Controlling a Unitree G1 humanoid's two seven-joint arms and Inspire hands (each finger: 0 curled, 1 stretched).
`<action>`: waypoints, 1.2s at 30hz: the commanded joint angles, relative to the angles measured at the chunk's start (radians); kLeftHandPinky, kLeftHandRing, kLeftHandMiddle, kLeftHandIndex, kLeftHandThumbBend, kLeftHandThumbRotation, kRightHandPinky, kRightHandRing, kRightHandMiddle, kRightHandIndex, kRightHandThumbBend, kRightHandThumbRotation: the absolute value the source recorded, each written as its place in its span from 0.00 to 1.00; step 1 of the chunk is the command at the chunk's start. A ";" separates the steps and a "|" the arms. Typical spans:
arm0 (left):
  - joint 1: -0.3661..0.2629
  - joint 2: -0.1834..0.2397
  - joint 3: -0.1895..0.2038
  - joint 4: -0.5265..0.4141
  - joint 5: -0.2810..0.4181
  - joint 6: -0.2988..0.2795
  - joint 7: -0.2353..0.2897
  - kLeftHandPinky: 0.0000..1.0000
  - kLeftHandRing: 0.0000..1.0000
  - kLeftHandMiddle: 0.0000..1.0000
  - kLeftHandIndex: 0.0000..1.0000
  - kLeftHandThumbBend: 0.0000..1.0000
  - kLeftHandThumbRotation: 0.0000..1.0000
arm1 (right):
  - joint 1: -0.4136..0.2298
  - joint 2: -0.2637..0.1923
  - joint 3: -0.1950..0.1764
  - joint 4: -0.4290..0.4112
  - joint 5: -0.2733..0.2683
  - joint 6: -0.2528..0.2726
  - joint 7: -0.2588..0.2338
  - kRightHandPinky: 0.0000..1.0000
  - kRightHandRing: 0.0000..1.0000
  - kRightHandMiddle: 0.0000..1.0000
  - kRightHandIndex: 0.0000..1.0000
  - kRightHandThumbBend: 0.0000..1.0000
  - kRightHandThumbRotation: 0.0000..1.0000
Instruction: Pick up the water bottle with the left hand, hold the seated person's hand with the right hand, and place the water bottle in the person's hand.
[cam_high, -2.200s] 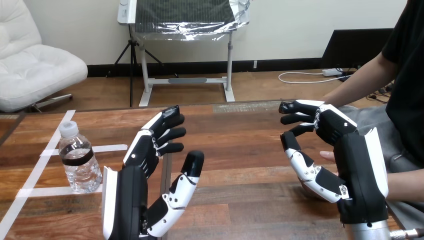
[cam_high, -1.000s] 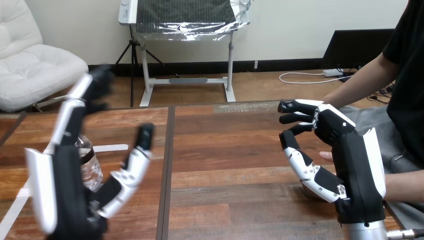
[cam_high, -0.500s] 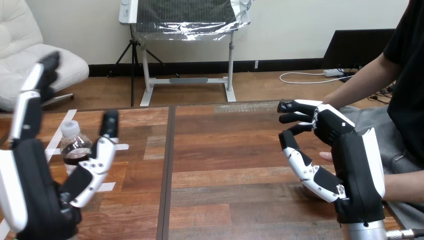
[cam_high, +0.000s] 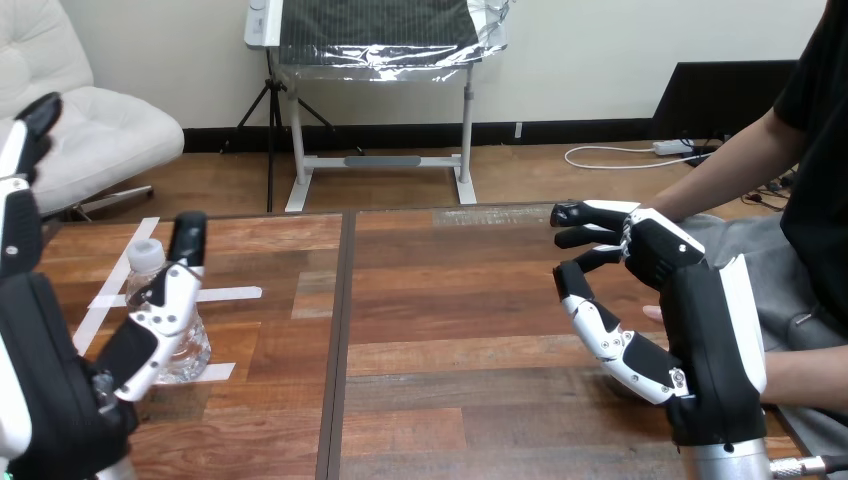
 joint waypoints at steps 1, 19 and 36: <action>-0.079 0.031 0.024 0.056 0.034 0.020 0.012 0.87 0.87 0.87 0.86 0.66 0.42 | -0.073 0.005 -0.006 0.004 0.001 -0.017 -0.012 0.51 0.63 0.69 0.64 0.38 0.16; -0.194 0.115 0.035 0.270 -0.008 0.079 -0.054 0.81 0.84 0.85 0.86 0.75 0.41 | -0.074 0.004 -0.005 0.002 -0.006 -0.014 -0.013 0.52 0.64 0.68 0.63 0.37 0.17; -0.316 0.180 0.015 0.473 -0.044 0.201 -0.165 0.77 0.82 0.84 0.84 0.83 0.39 | -0.078 0.001 -0.009 0.002 -0.002 -0.010 -0.012 0.52 0.63 0.68 0.63 0.39 0.17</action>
